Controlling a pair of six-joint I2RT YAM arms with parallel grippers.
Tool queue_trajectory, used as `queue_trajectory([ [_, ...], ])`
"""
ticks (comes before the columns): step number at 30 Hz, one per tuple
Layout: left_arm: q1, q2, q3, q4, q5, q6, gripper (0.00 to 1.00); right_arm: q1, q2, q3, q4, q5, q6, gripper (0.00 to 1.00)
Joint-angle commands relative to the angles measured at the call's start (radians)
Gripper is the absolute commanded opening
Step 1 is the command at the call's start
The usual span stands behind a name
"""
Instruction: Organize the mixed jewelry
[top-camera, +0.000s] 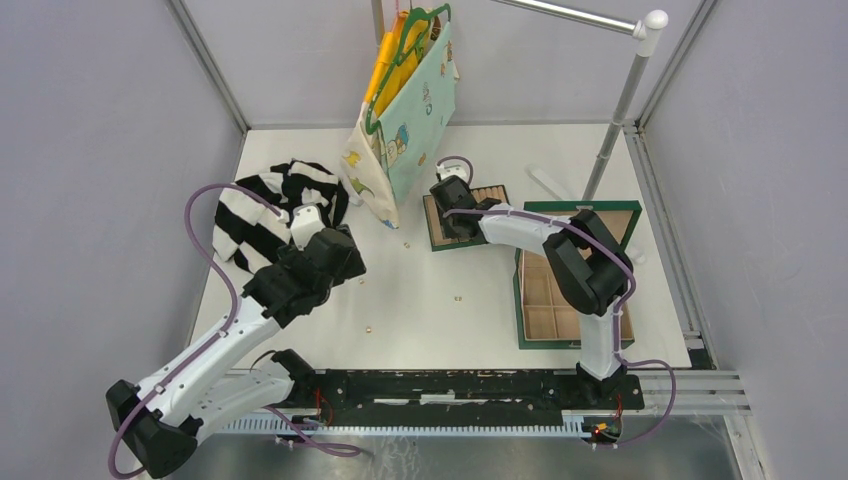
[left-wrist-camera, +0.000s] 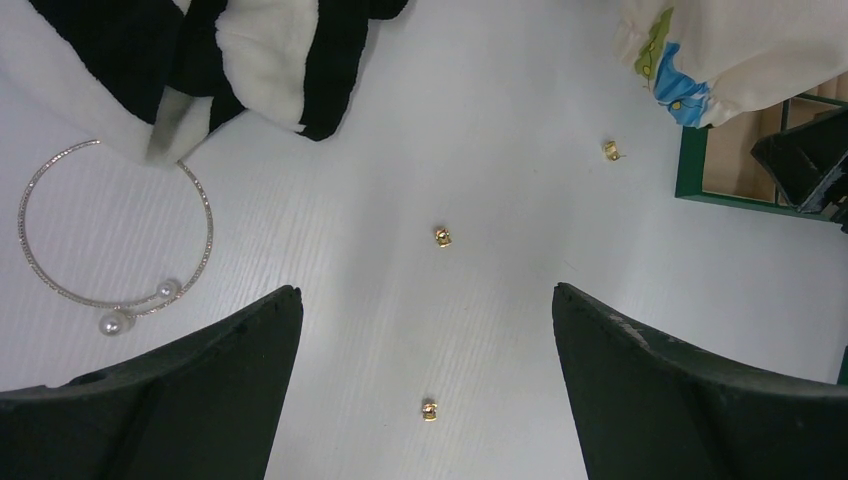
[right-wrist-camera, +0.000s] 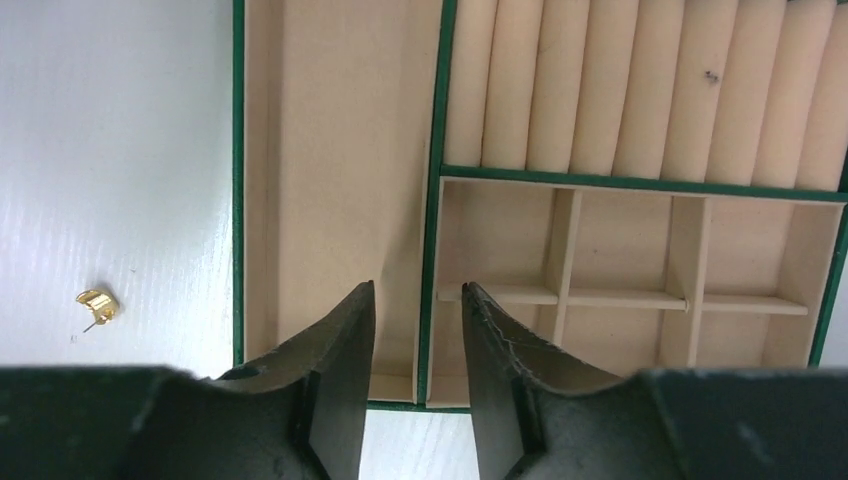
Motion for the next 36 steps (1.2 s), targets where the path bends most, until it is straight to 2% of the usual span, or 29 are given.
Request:
queue_trajectory([
  [1, 0.005, 0.009, 0.012, 0.050, -0.016, 0.015, 1.00, 0.001, 0.028, 0.035, -0.032, 0.017, 0.010, 0.40],
  [5, 0.004, 0.013, 0.012, 0.052, -0.014, 0.016, 1.00, 0.006, 0.015, 0.013, -0.018, -0.014, 0.041, 0.36],
  [12, 0.004, 0.015, 0.011, 0.056, -0.009, 0.023, 1.00, 0.029, -0.037, -0.052, 0.010, 0.050, 0.085, 0.38],
  [16, 0.005, 0.008, 0.005, 0.056, -0.008, 0.024, 1.00, 0.041, -0.096, -0.124, 0.086, 0.070, 0.084, 0.39],
  [22, 0.005, 0.012, 0.001, 0.063, 0.001, 0.021, 1.00, 0.047, -0.109, -0.139, 0.083, 0.096, 0.087, 0.39],
  [29, 0.005, 0.004, -0.003, 0.064, 0.004, 0.023, 1.00, 0.047, -0.065, -0.114, 0.070, 0.063, 0.118, 0.29],
  [36, 0.005, -0.008, -0.005, 0.051, -0.002, 0.021, 1.00, 0.048, 0.001, -0.033, 0.029, 0.032, 0.242, 0.00],
])
